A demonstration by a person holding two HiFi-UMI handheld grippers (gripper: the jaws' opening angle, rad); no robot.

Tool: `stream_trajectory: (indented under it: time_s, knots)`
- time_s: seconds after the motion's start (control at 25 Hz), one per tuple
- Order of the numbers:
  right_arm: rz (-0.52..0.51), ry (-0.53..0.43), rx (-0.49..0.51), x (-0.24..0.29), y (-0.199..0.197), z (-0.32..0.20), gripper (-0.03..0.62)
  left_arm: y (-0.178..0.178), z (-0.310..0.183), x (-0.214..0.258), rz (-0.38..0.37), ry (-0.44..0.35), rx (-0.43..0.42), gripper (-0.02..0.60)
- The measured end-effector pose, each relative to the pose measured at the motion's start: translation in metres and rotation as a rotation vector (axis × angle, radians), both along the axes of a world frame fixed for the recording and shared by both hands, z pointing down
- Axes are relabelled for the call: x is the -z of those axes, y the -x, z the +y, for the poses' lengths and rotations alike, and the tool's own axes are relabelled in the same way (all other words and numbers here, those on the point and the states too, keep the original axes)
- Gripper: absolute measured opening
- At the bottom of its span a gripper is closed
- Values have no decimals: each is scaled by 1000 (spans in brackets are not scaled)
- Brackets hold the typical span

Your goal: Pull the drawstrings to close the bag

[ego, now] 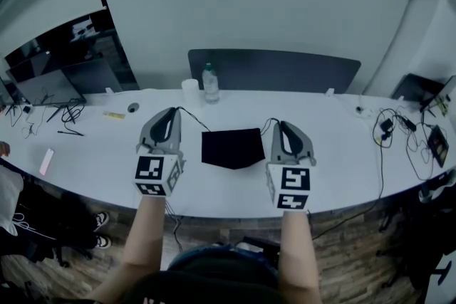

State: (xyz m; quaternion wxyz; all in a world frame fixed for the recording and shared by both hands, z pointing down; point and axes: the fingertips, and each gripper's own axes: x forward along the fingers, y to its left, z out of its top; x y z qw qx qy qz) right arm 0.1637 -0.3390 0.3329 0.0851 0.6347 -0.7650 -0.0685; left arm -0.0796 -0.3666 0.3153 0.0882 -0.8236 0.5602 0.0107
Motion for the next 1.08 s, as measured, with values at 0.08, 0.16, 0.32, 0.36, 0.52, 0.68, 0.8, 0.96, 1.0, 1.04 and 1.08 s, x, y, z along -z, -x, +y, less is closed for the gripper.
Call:
stream_trajectory:
  time_s: [0.08,0.16,0.32,0.36,0.52,0.68,0.8,0.96,1.0,1.04,1.08]
  knots:
    - [0,3,2,0,0,1,9,0,1,1,5,-1,0,14]
    - [0,2,2,0,1,1,8,-1,2,0,9,-1,-2,14]
    - [6,2,-8,-2,0,0,8,-4,1,-1,6,1,-6,14]
    - [6,2,-9,-2,0,0,8,-5,1,-1,6,2,-6,14]
    - [22,-3,-15,0,-3,-1,8,-9,0,1,6,-7,-16,14]
    - [27,-1,-22,-1,-6,-4,7,-13,-2,3,6,-15,-23,14]
    - [25,2,-26,-2,-8,-6,8,-14,-4,4,3,-16,-21,14]
    - [30,3,-27,-2,-11,-8,7,-17,-8,4,5,-15,-22,14]
    - [31,3,-28,-2,-12,-9,8,-18,-9,4,6,-14,-22,14]
    - [30,1,-30,-2,-13,-10,8,-19,-10,4,6,-14,-23,14]
    - [29,0,-31,-1,-14,-10,8,-19,-11,4,6,-15,-23,14]
